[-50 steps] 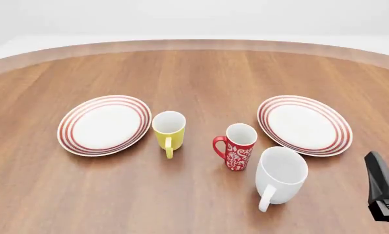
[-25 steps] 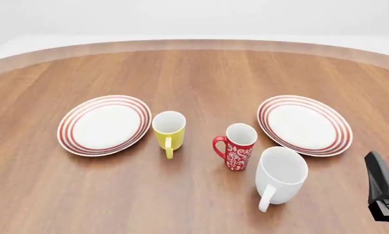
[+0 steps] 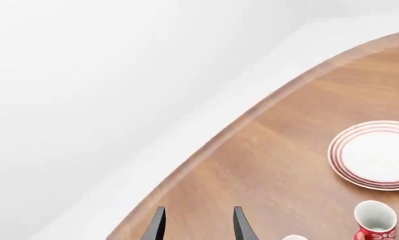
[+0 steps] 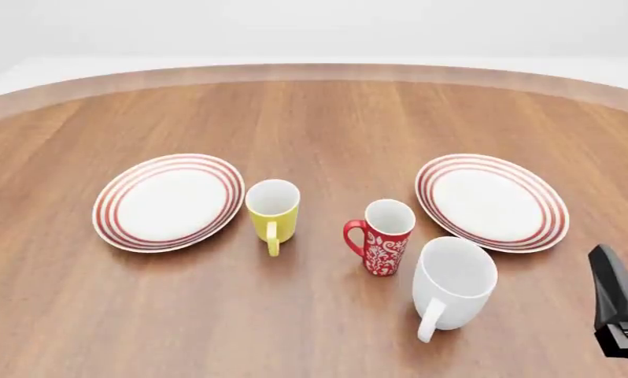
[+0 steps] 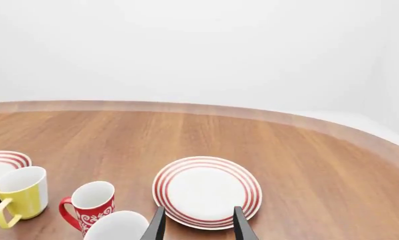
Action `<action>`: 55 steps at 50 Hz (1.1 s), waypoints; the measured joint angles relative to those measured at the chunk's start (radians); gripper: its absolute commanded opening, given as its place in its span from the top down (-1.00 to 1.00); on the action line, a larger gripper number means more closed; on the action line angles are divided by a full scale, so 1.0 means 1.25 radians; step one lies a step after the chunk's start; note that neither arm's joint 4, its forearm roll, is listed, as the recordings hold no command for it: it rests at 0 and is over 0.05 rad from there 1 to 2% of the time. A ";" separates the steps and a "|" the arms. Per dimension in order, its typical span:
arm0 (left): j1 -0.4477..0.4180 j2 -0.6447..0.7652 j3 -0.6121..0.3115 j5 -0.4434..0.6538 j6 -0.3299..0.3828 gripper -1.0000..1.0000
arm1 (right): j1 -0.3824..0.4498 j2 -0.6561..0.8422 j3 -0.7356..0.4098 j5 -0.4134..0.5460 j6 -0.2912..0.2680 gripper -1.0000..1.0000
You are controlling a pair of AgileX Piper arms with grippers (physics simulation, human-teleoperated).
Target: Put the red mug on the left plate.
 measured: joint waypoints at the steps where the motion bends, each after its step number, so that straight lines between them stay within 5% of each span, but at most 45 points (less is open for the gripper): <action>1: -0.008 0.009 -0.007 0.008 0.001 -1.00 | 0.000 0.000 0.000 0.000 0.000 -1.00; 27: -0.145 0.151 -0.027 0.110 0.003 -1.00 | 0.000 0.000 0.000 0.000 0.000 -1.00; 55: -0.232 0.242 0.045 0.075 -0.083 -1.00 | 0.000 0.000 0.000 0.000 0.000 -1.00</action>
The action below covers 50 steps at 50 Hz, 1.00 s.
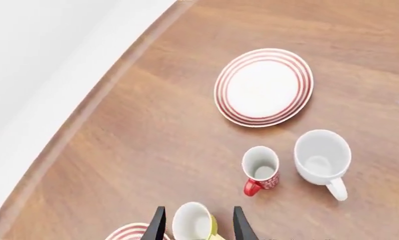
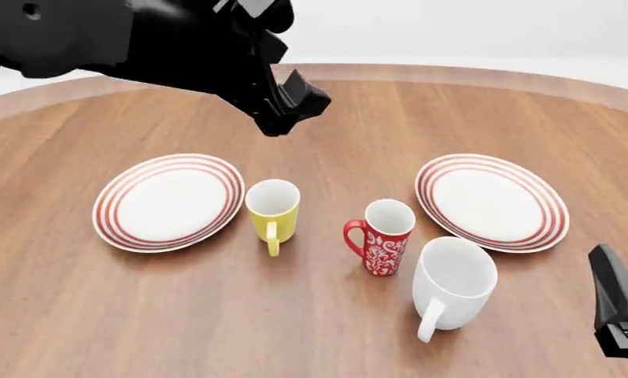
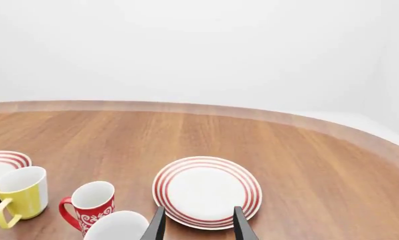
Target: Put the red mug on the left plate.
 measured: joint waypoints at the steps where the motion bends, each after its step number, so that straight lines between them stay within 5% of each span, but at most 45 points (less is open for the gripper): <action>1: -0.002 0.002 0.004 -0.003 -0.002 -1.00 | 0.000 0.000 0.000 0.000 0.000 -1.00; 30: -0.013 0.054 0.141 -0.090 -0.048 -1.00 | 0.000 0.000 0.000 0.000 0.000 -1.00; 50: 0.004 0.110 0.165 -0.146 -0.047 -1.00 | 0.000 0.000 0.000 0.000 0.000 -1.00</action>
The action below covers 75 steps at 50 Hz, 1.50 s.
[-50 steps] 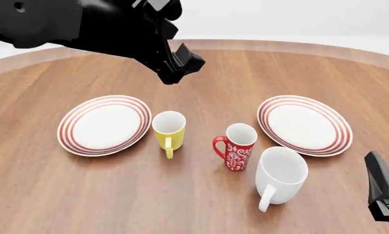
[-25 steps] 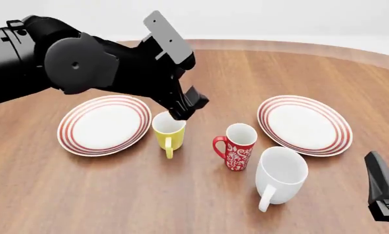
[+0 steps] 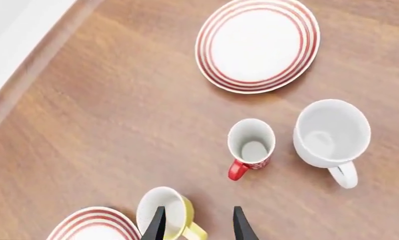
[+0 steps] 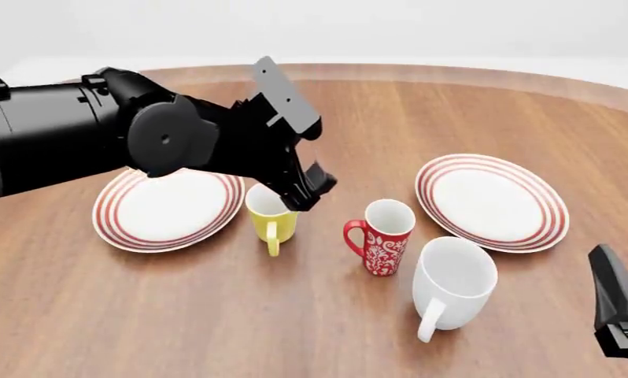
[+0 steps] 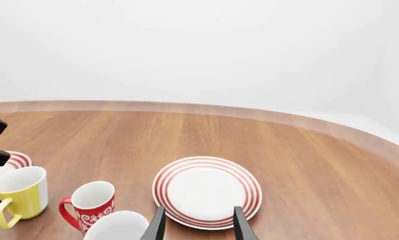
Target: Put the red mug on the left plate.
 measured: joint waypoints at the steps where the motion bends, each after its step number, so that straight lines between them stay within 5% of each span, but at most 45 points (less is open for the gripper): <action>1: 0.002 0.004 0.000 -0.002 0.002 -1.00 | 0.000 0.000 0.000 0.000 0.000 -1.00; 34: 0.016 0.118 0.016 -0.084 0.037 -1.00 | 0.000 0.000 0.000 0.000 0.000 -1.00; 75: -0.039 0.194 0.033 -0.149 0.009 -1.00 | 0.000 0.000 0.000 0.000 0.000 -1.00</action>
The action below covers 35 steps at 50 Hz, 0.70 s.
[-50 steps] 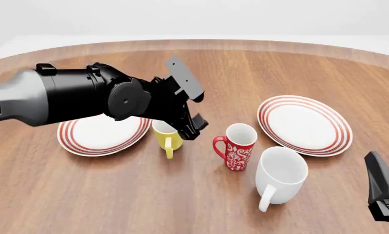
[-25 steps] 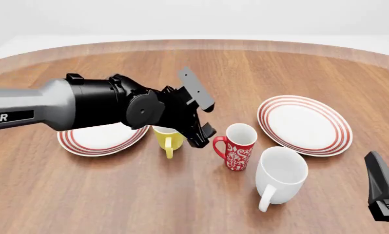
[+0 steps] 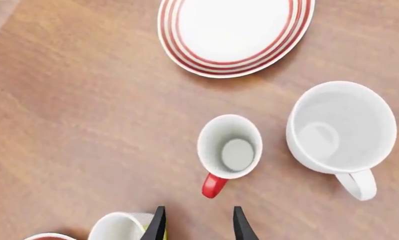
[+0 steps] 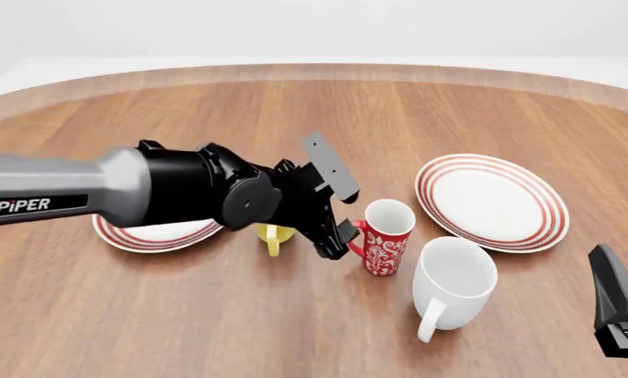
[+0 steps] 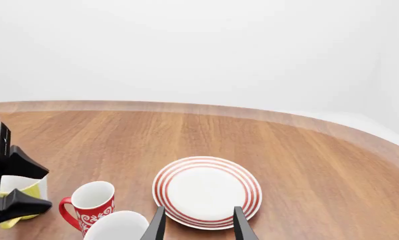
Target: Put the red mug on the left plate.
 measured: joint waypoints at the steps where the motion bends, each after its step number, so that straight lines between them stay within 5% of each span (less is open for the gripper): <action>1: -0.001 0.002 0.000 -0.001 0.000 -1.00 | 0.000 0.000 0.000 0.000 0.000 -1.00; 35: -0.013 0.055 -0.005 -0.051 -0.016 -1.00 | 0.000 0.000 0.000 0.000 0.000 -1.00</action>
